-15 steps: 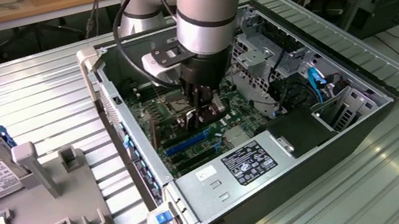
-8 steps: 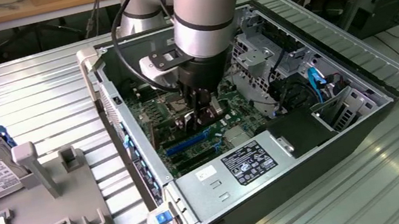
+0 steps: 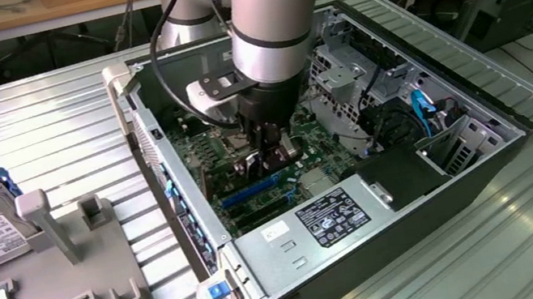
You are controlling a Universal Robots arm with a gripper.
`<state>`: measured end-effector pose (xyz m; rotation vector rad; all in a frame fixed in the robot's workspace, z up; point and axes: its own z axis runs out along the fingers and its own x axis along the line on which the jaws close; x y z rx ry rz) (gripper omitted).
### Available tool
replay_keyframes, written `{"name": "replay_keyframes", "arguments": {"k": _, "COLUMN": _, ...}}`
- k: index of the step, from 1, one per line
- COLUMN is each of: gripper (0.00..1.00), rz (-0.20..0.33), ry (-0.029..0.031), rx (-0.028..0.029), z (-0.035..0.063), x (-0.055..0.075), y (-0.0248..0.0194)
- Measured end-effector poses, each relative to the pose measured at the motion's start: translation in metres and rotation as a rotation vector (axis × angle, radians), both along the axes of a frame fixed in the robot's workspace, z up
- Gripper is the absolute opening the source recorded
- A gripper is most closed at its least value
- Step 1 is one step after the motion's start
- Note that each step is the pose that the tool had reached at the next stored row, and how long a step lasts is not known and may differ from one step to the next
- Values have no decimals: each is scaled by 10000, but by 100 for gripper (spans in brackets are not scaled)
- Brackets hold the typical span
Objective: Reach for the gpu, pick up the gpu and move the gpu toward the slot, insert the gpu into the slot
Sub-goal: 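Insert the gpu into the slot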
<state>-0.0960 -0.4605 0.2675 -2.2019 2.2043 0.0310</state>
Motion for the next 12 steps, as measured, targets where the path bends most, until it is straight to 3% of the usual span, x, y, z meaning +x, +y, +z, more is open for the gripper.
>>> {"name": "replay_keyframes", "arguments": {"k": 12, "gripper": 28, "rz": 2, "ry": 1, "rx": -1, "z": -110, "x": -60, "y": -3}}
